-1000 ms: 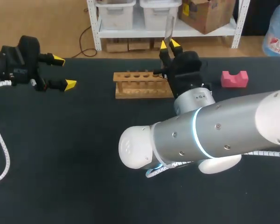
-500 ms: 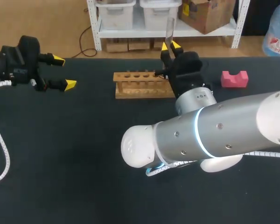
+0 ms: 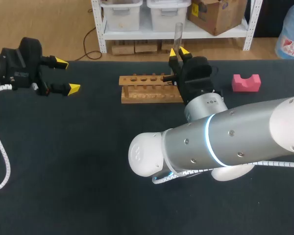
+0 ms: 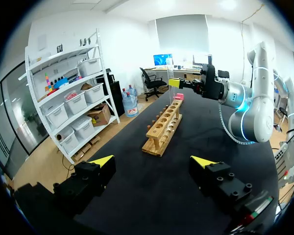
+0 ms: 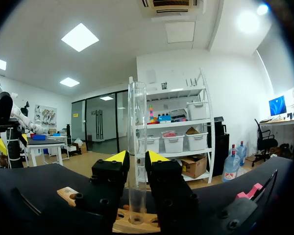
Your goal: Grasp the test tube, adjust it, and insert it.
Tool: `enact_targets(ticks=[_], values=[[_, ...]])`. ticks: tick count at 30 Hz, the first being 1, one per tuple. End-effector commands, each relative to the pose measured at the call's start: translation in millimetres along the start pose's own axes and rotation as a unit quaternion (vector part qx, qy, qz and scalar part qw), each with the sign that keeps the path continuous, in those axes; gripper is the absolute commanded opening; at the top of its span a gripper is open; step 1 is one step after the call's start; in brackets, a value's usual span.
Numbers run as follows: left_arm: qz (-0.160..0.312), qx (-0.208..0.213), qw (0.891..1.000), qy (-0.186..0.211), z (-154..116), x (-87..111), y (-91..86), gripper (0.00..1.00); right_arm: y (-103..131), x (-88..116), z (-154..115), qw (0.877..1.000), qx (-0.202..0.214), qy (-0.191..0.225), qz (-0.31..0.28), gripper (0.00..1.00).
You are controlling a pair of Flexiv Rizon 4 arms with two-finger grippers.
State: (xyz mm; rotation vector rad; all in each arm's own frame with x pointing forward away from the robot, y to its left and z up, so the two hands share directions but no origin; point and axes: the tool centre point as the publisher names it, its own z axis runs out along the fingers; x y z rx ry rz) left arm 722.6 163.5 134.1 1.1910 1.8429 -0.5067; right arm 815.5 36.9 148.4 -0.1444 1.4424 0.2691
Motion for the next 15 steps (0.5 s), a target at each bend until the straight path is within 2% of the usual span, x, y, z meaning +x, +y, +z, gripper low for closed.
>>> enact_targets(ticks=[1, 15], values=[[0.001, -0.002, 1.0, -0.005, 0, 2.4, -0.5, 1.0, -2, 5, 0, 1.0, 0.001, 0.0, 0.002, 0.0], [0.001, -0.002, 1.0, -0.005, 0, 2.4, -0.5, 1.0, 3, 30, -5, 1.0, 0.0, 0.008, 0.019, 0.0]])
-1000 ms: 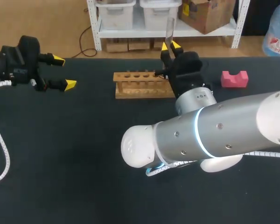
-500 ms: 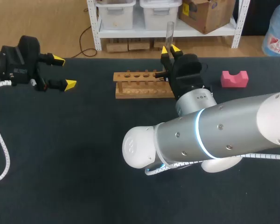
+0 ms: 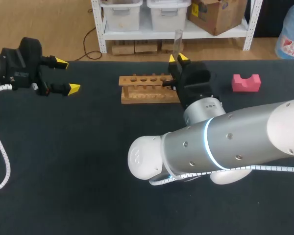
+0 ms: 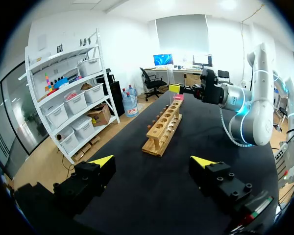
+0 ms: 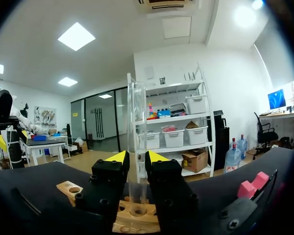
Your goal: Grasp the test tube, adjust it, and insert it.
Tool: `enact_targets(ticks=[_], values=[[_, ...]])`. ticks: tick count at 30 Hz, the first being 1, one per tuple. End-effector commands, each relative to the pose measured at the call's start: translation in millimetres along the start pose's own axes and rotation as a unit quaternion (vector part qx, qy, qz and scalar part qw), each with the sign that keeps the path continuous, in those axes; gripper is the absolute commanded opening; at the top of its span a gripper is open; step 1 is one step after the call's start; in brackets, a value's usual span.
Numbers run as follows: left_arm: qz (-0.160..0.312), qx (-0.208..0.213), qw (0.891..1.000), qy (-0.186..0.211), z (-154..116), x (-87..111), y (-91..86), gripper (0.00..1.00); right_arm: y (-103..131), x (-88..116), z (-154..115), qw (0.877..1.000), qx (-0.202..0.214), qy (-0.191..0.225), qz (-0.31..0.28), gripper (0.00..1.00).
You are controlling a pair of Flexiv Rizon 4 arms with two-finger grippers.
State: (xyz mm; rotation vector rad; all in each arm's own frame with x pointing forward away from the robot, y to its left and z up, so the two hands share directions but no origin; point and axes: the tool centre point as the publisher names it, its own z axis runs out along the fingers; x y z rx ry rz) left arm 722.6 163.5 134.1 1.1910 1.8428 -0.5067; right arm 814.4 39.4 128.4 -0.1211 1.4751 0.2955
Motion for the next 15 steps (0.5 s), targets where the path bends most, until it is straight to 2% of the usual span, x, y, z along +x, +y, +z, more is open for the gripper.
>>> enact_targets(ticks=[1, 15], values=[[0.001, -0.002, 1.0, -0.005, 0, 2.4, -0.5, 1.0, 1, 10, -2, 1.0, -0.001, -0.006, 0.001, 0.0], [0.001, -0.002, 1.0, -0.005, 0, 2.4, -0.5, 1.0, 0, 23, -2, 1.0, 0.015, -0.002, 0.014, 0.0]])
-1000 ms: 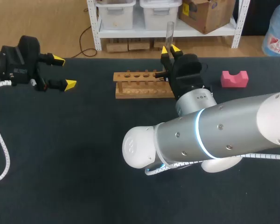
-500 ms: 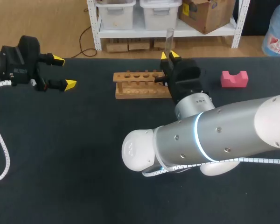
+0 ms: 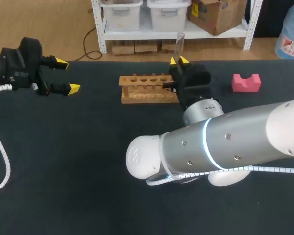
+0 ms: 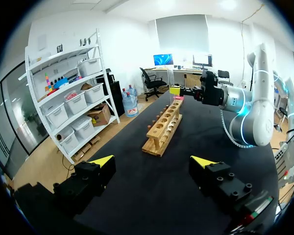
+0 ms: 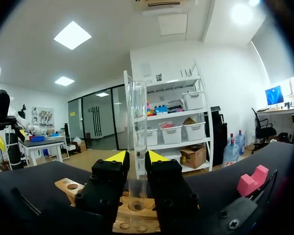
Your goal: Grasp the test tube, adjust it, and insert it.
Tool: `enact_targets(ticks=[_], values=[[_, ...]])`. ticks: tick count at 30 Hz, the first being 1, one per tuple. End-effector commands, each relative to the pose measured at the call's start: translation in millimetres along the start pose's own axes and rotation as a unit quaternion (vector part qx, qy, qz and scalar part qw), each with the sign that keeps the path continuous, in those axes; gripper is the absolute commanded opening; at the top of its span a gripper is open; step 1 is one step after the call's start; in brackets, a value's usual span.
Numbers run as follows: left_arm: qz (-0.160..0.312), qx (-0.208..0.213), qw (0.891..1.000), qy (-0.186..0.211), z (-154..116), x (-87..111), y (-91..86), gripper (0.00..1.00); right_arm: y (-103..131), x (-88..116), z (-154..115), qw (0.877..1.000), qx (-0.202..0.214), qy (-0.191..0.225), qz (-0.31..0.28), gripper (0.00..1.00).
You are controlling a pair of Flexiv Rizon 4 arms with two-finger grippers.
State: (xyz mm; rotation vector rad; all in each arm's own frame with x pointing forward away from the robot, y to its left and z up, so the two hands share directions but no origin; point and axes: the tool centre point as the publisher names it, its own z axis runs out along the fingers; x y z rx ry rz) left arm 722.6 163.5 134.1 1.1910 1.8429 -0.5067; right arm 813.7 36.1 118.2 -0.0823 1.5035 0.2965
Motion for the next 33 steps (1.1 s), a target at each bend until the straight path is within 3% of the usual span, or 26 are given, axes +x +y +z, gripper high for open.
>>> enact_targets(ticks=[1, 20, 21, 25, 33], values=[[0.001, -0.002, 1.0, -0.005, 0.3, 2.4, -0.5, 1.0, 4.0, 14.3, 0.6, 1.0, 0.001, -0.013, 0.002, 0.0], [0.001, -0.002, 1.0, -0.005, 0.3, 2.4, -0.5, 1.0, 3.9, 21.9, -1.3, 1.0, 0.019, -0.007, 0.004, 0.01], [0.001, -0.002, 1.0, -0.005, 0.3, 2.4, -0.5, 1.0, 3.9, 21.8, -1.2, 1.0, 0.019, -0.007, 0.004, 0.08], [0.001, -0.002, 1.0, -0.005, 0.3, 2.4, -0.5, 1.0, 3.7, 21.2, -1.2, 1.0, 0.02, -0.007, 0.002, 0.13], [0.001, -0.002, 1.0, -0.005, 0.3, 2.4, -0.5, 1.0, 3.3, 20.4, -3.5, 1.0, 0.023, -0.004, 0.001, 0.47]])
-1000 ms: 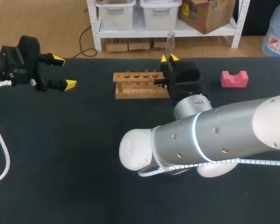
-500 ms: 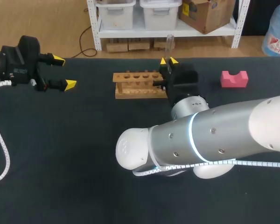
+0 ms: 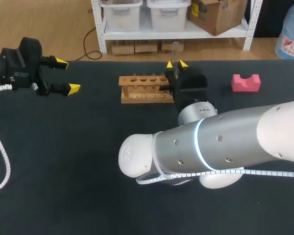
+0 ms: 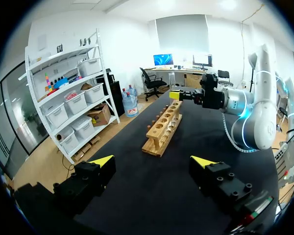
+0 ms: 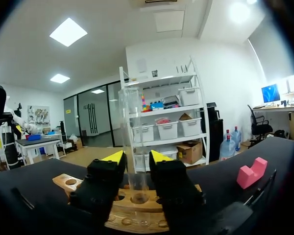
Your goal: Grasp the test tube, adjust it, and insert it.
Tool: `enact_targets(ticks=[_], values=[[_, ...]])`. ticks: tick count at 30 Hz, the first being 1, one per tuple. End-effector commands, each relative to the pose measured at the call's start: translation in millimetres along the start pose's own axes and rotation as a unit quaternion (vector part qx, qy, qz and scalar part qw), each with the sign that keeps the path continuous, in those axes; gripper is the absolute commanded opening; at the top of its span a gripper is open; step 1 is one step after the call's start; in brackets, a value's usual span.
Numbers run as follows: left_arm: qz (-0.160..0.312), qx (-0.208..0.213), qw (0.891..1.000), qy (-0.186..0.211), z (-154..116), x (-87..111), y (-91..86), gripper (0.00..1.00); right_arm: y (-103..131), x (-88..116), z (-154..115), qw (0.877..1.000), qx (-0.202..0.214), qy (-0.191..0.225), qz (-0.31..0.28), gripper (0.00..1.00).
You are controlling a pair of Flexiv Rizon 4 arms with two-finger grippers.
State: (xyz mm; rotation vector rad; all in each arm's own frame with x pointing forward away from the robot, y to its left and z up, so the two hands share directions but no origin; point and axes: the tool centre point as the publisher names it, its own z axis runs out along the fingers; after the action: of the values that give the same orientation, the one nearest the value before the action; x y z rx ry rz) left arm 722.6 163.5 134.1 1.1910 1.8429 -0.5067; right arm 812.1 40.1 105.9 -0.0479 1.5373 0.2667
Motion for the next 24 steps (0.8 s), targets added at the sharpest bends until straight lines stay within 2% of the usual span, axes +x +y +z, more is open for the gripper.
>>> enact_targets(ticks=[1, 4, 5, 6, 7, 13, 24], values=[[0.001, -0.002, 1.0, -0.005, 0, 2.4, -0.5, 1.0, 0, 8, -2, 1.0, 0.001, -0.018, 0.0, 0.5], [0.001, -0.002, 1.0, -0.005, 0, 2.4, -0.5, 1.0, 0, 8, -3, 1.0, 0.002, -0.018, -0.001, 0.6], [0.001, -0.002, 1.0, -0.005, 0, 2.4, -0.5, 1.0, 0, 8, -3, 1.0, 0.002, -0.017, -0.001, 0.69], [0.001, -0.002, 1.0, -0.005, 0, 2.4, -0.5, 1.0, 0, 7, -4, 1.0, 0.003, -0.017, -0.001, 0.93], [0.001, -0.002, 1.0, -0.005, 0, 2.4, -0.5, 1.0, 0, 6, -4, 1.0, 0.003, -0.017, -0.001, 1.0], [0.001, -0.002, 1.0, -0.005, 0, 2.4, -0.5, 1.0, -1, -2, -10, 1.0, 0.005, -0.017, -0.003, 1.0], [0.001, -0.002, 1.0, -0.005, 0, 2.4, -0.5, 1.0, -6, -18, -32, 0.999, -0.027, 0.026, 0.009, 1.0]])
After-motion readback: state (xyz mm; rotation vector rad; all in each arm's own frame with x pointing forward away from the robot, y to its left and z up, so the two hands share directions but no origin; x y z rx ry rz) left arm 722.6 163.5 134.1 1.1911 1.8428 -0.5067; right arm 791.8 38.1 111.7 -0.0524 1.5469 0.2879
